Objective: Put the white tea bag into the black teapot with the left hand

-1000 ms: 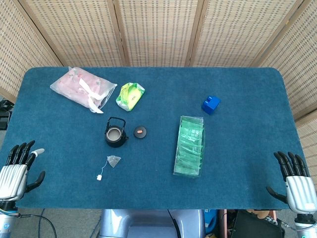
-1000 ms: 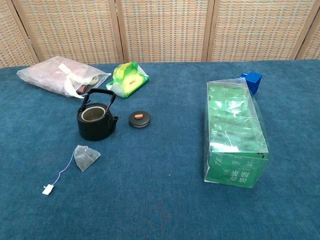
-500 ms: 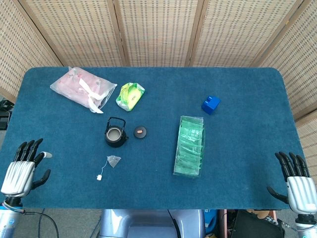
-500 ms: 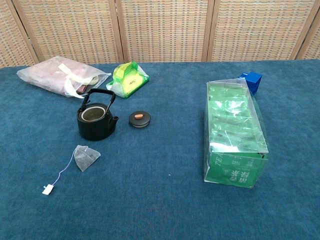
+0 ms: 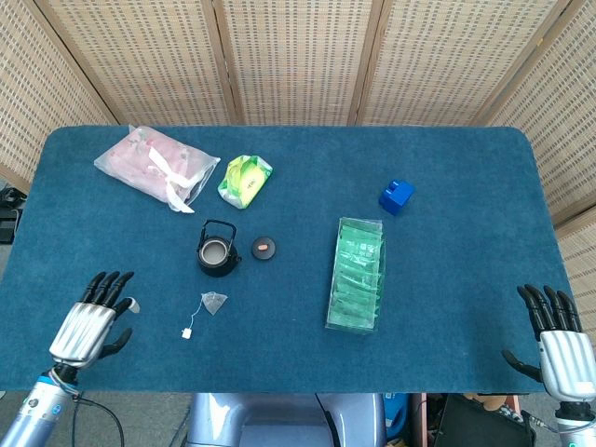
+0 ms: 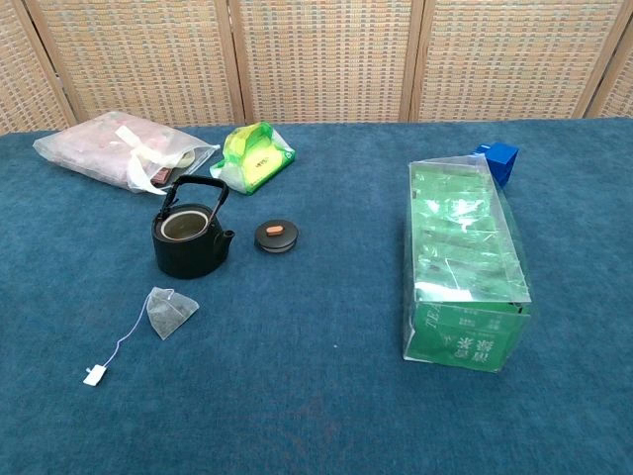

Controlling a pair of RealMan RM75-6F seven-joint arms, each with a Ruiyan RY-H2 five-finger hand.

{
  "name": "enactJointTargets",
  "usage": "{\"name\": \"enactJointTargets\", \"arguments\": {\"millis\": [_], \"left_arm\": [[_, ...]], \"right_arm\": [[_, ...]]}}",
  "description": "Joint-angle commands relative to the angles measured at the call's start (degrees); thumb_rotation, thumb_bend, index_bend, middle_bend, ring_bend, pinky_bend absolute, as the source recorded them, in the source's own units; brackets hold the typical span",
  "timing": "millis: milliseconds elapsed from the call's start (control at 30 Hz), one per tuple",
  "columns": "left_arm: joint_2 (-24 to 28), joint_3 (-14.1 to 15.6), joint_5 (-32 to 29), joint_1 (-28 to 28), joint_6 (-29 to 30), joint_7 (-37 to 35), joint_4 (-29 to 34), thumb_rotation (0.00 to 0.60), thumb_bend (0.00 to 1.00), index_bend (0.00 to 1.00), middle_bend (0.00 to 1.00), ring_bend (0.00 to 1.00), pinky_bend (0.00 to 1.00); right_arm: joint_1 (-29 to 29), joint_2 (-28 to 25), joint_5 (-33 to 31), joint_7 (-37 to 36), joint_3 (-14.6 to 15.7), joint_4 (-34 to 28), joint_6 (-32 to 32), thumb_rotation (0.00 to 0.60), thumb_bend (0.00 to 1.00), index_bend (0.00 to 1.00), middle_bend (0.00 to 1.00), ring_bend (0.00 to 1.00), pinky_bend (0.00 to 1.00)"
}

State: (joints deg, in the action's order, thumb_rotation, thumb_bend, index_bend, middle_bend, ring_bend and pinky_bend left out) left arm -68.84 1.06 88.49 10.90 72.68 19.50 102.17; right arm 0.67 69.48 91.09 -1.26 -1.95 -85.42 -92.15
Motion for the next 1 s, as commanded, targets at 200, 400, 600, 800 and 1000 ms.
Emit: {"name": "enactJointTargets", "arguments": {"millis": [200, 400, 600, 800, 1000], "left_arm": [[-4.6, 0.8, -1.9, 2.7, -5.4, 1.3, -2.2, 0.6, 0.38, 0.43, 0.08, 0.0, 0.0], [-7.9, 0.4, -4.7, 3.9, -8.0, 2.3, -4.5, 0.6, 0.38, 0.43, 0.08, 0.0, 0.0], [-10.7, -0.2, -7.4, 4.7, -9.5, 3.4, -6.7, 0.6, 0.38, 0.45, 0.08, 0.0, 0.0], [-14.5, -0.7, -10.3, 5.6, -10.7, 4.1, -9.6, 0.6, 0.38, 0.45, 0.08, 0.0, 0.0], [-16.9, -0.9, -11.2, 6.1, -10.4, 3.9, -10.9, 0.6, 0.38, 0.46, 0.08, 0.0, 0.0]], "right_arm": [[0.0, 0.0, -0.2, -0.1, -0.1, 0.1, 0.1, 0.6, 0.12, 0.11, 0.18, 0.03, 0.1], [0.3, -0.1, -0.4, -0.1, 0.0, 0.2, -0.1, 0.6, 0.12, 0.11, 0.18, 0.03, 0.1], [0.3, -0.1, -0.5, -0.2, 0.0, 0.3, 0.0, 0.6, 0.12, 0.11, 0.18, 0.03, 0.1], [0.7, -0.2, -0.8, -0.3, 0.0, 0.3, -0.3, 0.6, 0.12, 0.11, 0.18, 0.03, 0.1], [1.2, -0.5, -1.0, -0.2, 0.0, 0.2, -0.9, 0.6, 0.12, 0.11, 0.18, 0.03, 0.1]]}}
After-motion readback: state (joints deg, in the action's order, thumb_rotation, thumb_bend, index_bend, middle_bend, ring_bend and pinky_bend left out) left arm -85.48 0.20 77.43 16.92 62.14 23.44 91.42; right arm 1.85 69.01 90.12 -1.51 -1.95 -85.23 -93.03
